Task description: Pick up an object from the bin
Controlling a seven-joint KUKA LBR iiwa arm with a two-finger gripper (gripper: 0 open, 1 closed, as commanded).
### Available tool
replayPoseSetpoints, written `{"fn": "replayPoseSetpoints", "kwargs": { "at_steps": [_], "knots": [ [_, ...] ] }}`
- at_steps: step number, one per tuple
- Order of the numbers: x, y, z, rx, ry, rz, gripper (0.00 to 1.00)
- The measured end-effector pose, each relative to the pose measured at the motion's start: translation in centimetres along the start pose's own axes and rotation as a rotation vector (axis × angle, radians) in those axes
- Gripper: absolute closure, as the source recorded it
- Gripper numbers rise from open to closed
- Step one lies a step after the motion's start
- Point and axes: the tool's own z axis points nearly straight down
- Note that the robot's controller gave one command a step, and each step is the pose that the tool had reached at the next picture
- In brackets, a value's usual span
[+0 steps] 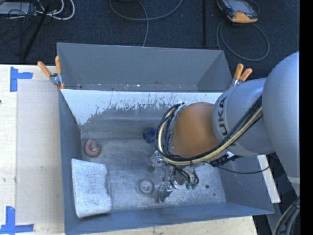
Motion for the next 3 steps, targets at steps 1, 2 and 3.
{"fn": "replayPoseSetpoints", "kwargs": {
  "at_steps": [1,2,3],
  "knots": [
    [0.16,0.01,-0.07,0.000,0.009,0.000,1.00],
    [0.00,-0.01,0.00,0.000,0.000,0.001,0.00],
    [0.16,0.01,-0.07,0.000,0.009,0.001,1.00]
  ]
}}
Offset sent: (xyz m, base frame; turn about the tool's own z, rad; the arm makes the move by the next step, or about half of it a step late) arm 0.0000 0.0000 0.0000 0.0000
